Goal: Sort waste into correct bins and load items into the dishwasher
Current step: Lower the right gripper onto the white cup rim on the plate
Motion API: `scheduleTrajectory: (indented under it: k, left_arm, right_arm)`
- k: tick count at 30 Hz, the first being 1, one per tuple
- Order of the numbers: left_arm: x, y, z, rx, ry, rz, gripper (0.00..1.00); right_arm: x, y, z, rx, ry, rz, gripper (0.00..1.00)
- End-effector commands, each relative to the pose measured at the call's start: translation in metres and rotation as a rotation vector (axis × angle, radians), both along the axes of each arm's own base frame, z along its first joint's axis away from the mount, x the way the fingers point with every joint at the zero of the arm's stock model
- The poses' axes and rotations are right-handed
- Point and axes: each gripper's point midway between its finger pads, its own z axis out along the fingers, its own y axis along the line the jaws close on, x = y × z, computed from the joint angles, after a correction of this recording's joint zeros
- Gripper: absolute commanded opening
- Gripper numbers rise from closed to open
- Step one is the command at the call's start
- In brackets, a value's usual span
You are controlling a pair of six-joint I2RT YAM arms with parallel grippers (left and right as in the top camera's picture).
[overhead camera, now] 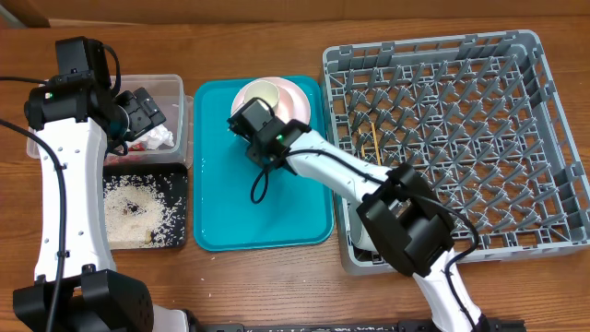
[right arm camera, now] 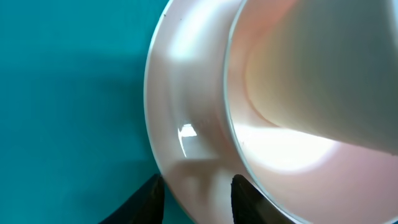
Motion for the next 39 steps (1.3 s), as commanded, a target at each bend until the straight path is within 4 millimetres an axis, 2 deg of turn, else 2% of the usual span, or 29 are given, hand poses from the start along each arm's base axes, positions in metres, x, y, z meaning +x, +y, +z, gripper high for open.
scheduleTrajectory:
  k: [1, 17, 27, 33, 39]
  left_arm:
    - [0.005, 0.000, 0.007, -0.005, -0.023, 0.009, 1.00]
    - [0.005, 0.000, 0.007, -0.005, -0.023, 0.009, 1.00]
    - [0.005, 0.000, 0.007, -0.005, -0.023, 0.009, 1.00]
    - [0.005, -0.001, 0.007, -0.005, -0.023, 0.009, 1.00]
    - [0.005, 0.000, 0.007, -0.005, -0.023, 0.009, 1.00]
  right_arm:
    - [0.002, 0.008, 0.025, 0.075, -0.006, 0.018, 0.36]
    - [-0.011, 0.002, 0.017, 0.047, 0.058, 0.029, 0.31]
    - [-0.032, 0.018, 0.014, 0.101, 0.138, 0.089, 0.30]
    - [-0.057, 0.034, 0.012, 0.079, 0.160, 0.142, 0.30]
    - [-0.102, 0.046, 0.004, 0.011, 0.222, 0.213, 0.30]
